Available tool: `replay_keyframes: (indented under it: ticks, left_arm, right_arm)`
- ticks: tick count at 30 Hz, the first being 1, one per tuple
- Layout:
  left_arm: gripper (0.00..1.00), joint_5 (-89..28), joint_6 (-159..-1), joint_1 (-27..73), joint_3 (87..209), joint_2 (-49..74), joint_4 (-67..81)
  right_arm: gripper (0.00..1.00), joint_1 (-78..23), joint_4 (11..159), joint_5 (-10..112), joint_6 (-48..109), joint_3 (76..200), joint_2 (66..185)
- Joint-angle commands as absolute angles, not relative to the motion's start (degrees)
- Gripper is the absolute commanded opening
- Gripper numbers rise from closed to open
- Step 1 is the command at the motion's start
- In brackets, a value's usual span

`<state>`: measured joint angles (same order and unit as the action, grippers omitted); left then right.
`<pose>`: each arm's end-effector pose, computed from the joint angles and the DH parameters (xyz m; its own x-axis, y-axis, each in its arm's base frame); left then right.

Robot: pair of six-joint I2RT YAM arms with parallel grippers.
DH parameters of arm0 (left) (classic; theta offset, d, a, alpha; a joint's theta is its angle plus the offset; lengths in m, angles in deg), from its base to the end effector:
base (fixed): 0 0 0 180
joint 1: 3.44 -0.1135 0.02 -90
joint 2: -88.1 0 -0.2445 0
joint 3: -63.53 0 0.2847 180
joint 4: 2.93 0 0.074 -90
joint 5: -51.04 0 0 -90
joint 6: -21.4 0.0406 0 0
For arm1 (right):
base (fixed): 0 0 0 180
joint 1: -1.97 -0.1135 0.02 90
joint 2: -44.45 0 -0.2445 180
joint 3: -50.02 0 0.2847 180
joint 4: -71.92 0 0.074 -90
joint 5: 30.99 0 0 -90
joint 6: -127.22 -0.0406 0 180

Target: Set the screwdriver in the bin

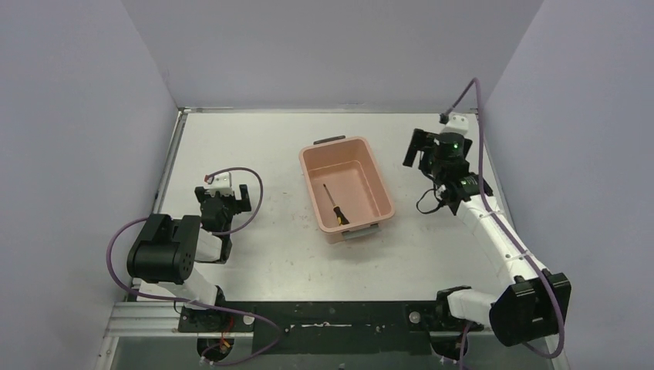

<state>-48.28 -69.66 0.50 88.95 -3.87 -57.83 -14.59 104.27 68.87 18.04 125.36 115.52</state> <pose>0.2533 -0.0109 0.0736 -0.1997 -0.0045 -0.9798 -0.0941 0.9955 0.0146 0.3137 0.0860 0.3123 -0.4708 0.1977 -0.8598 0.0198 0.9767 0.2137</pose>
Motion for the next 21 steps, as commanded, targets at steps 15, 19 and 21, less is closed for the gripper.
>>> replay_keyframes:
  ticks: [15,19,21]
  left_arm:
    - [0.97,-47.9,-70.3,0.2,90.4,-4.3,-60.1]
    - [0.97,-47.8,-70.2,0.2,90.4,-4.3,-59.9]
    - [0.97,-47.9,-70.2,0.2,90.4,-4.3,-60.0]
  right_arm:
    - [1.0,1.6,38.5,62.9,28.3,74.1,103.0]
    - [1.0,1.7,38.1,63.0,28.3,73.6,104.1]
    - [1.0,1.7,37.6,63.0,28.3,73.4,104.4]
